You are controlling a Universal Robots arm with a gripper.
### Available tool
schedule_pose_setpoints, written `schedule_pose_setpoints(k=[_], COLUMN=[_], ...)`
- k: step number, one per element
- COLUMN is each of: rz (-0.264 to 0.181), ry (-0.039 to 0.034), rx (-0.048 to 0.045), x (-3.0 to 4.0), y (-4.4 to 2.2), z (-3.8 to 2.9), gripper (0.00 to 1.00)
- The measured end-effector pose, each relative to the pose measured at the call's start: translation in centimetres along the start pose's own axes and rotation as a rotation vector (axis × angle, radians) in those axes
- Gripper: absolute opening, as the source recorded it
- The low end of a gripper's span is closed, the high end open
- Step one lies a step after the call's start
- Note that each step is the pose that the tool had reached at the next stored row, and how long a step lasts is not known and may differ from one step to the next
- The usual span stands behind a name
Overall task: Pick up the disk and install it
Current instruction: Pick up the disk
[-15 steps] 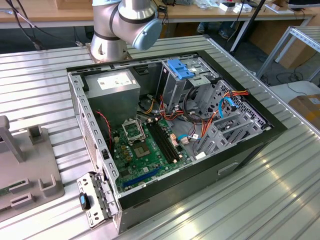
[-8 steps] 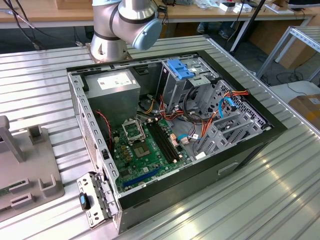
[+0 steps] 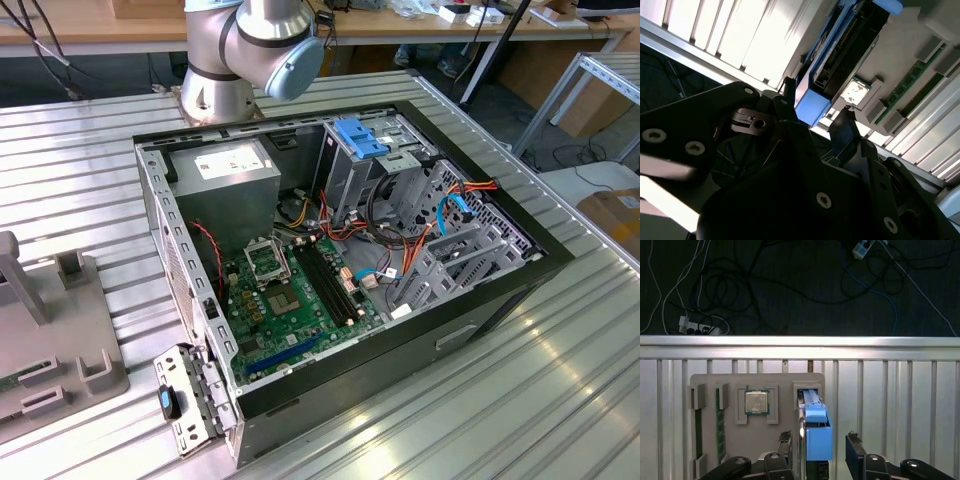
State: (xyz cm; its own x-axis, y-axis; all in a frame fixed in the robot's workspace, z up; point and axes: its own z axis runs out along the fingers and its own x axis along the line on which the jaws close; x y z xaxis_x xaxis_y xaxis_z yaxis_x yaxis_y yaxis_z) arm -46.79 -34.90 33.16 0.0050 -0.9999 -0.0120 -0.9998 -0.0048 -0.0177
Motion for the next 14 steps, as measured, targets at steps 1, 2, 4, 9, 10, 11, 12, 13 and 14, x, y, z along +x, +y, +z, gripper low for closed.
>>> schedule_pose_setpoints(k=[1, 2, 4, 9, 10, 11, 12, 13, 14], rz=[0.0, 0.0, 0.0, 0.0, 0.0, 0.0, 0.0, 0.0, 0.0], ry=[0.0001, 0.0001, 0.0001, 0.0001, 0.0, 0.0, 0.0, 0.0, 0.0001], rx=[-0.0001, -0.0001, 0.0, -0.0001, 0.0, -0.0001, 0.0, -0.0001, -0.0001], x=[0.01, 0.01, 0.02, 0.06, 0.07, 0.08, 0.1, 0.14, 0.16], y=[0.0, 0.01, 0.01, 0.02, 0.02, 0.02, 0.02, 0.03, 0.03], z=[0.12, 0.37, 0.56, 1.05, 1.16, 1.25, 1.41, 1.68, 1.82], gripper=[0.54, 0.54, 0.54, 0.54, 0.54, 0.54, 0.54, 0.54, 0.54])
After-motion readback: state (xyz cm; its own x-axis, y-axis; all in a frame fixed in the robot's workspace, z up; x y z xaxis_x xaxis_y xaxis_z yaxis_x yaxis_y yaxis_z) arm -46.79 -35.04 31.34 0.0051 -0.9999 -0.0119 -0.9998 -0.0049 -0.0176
